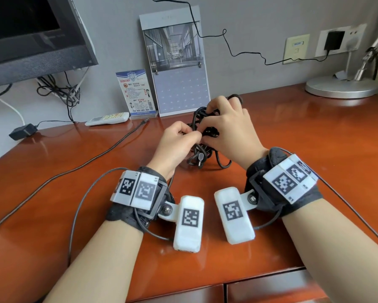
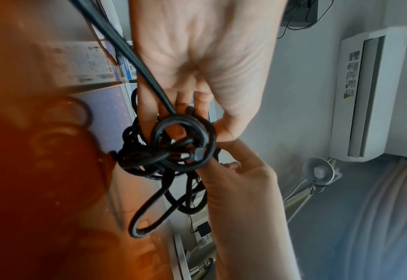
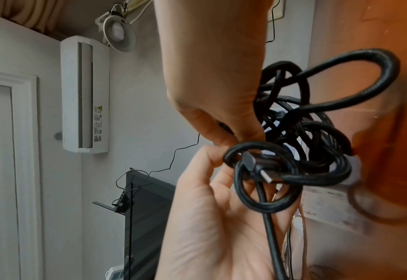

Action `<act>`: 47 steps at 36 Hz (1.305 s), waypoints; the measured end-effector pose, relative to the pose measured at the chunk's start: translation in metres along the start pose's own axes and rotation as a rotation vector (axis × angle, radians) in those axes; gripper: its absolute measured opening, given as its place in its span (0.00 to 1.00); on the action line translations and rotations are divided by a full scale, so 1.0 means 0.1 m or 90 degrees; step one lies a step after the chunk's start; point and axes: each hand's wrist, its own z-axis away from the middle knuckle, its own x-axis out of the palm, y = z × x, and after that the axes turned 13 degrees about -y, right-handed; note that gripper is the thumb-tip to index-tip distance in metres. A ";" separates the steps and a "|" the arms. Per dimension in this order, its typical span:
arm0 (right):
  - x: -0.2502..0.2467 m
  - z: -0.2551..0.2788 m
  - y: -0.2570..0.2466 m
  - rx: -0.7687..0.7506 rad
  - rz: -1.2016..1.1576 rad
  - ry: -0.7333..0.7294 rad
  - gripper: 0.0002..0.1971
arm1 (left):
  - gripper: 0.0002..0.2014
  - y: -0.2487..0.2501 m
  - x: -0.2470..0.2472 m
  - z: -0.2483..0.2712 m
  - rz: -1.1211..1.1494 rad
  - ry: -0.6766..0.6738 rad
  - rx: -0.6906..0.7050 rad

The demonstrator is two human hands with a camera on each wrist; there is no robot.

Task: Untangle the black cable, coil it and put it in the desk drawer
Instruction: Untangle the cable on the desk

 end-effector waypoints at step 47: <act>-0.08 0.02 -0.05 0.219 -0.472 0.063 0.14 | 0.13 0.08 -0.02 0.03 0.102 0.047 0.045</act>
